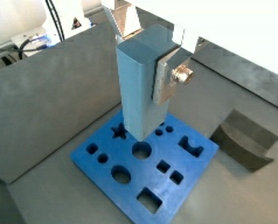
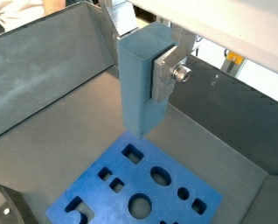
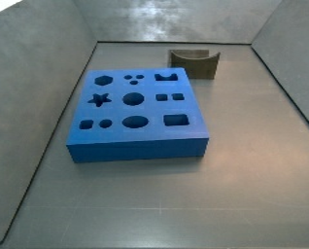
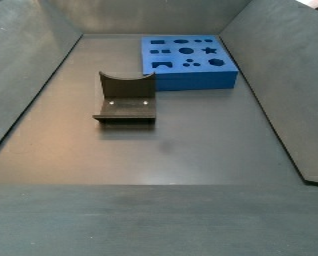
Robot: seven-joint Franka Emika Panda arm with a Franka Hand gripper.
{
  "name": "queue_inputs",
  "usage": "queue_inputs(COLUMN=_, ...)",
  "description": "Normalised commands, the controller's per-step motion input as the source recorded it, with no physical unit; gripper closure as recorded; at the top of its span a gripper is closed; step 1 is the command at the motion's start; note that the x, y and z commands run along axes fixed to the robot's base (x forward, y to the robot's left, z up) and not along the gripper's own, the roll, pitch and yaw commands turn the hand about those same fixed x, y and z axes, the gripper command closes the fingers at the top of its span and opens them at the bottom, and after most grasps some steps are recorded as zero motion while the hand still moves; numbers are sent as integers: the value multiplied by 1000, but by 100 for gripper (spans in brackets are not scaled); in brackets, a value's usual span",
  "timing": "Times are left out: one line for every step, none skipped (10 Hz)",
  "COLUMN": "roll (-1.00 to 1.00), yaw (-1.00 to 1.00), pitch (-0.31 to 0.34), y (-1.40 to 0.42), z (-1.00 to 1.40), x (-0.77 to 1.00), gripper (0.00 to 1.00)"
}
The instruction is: Insert the rectangle object.
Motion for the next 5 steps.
queue_inputs(roll=232, yaw=8, pitch=-316, y=191, z=-355, x=-422, gripper=100)
queue_inputs(roll=159, yaw=9, pitch=-340, y=125, z=-242, x=-336, gripper=100)
queue_inputs(roll=99, yaw=7, pitch=-287, y=63, z=-114, x=-203, gripper=100)
queue_inputs(roll=79, yaw=5, pitch=-215, y=26, z=-63, x=-98, gripper=100)
queue_inputs(roll=-70, yaw=-205, pitch=431, y=-252, z=409, x=306, gripper=100)
